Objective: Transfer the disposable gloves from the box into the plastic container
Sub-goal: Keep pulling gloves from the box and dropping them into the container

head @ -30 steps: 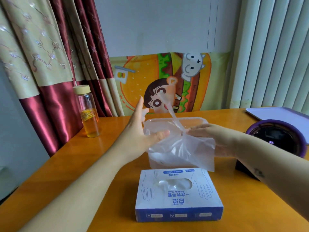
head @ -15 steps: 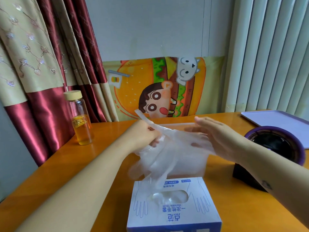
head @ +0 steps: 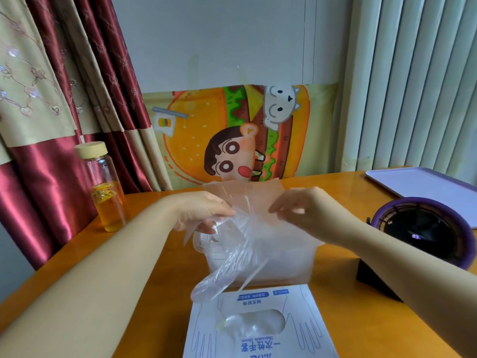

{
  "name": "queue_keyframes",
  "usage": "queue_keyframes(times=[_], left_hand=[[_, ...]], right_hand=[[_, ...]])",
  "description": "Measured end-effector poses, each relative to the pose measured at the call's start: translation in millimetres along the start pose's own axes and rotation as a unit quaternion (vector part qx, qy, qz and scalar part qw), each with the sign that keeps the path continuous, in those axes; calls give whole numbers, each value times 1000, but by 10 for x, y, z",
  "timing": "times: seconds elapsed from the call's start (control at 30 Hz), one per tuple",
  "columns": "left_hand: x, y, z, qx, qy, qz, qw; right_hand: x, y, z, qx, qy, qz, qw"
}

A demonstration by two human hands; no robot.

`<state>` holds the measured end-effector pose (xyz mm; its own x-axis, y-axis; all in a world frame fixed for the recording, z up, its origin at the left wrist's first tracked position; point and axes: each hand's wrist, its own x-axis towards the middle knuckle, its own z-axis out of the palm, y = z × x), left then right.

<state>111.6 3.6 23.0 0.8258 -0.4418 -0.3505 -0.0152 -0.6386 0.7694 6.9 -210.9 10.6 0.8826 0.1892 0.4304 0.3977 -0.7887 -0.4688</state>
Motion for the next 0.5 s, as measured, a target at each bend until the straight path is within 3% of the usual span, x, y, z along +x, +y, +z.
queue_keyframes(times=[0.07, 0.13, 0.23, 0.3, 0.33, 0.4, 0.5], left_hand=[[51, 25, -30, 40, 29, 5, 999], [79, 66, -79, 144, 110, 17, 983], [97, 136, -136, 325, 308, 40, 893], [19, 250, -28, 363, 389, 137, 835], [-28, 315, 67, 363, 385, 195, 826], [-91, 410, 310, 386, 284, 246, 843], [-6, 379, 556, 471, 89, 143, 866]], right_hand=[[121, 28, -32, 10, 31, 58, 998], [230, 79, -31, -15, 7, 98, 995], [336, 183, 43, -95, -31, 132, 986], [361, 264, 117, -122, -39, 147, 981], [368, 298, 154, -134, -43, 155, 978], [405, 334, 218, -161, -59, 168, 971], [481, 368, 284, -196, -87, 186, 959]])
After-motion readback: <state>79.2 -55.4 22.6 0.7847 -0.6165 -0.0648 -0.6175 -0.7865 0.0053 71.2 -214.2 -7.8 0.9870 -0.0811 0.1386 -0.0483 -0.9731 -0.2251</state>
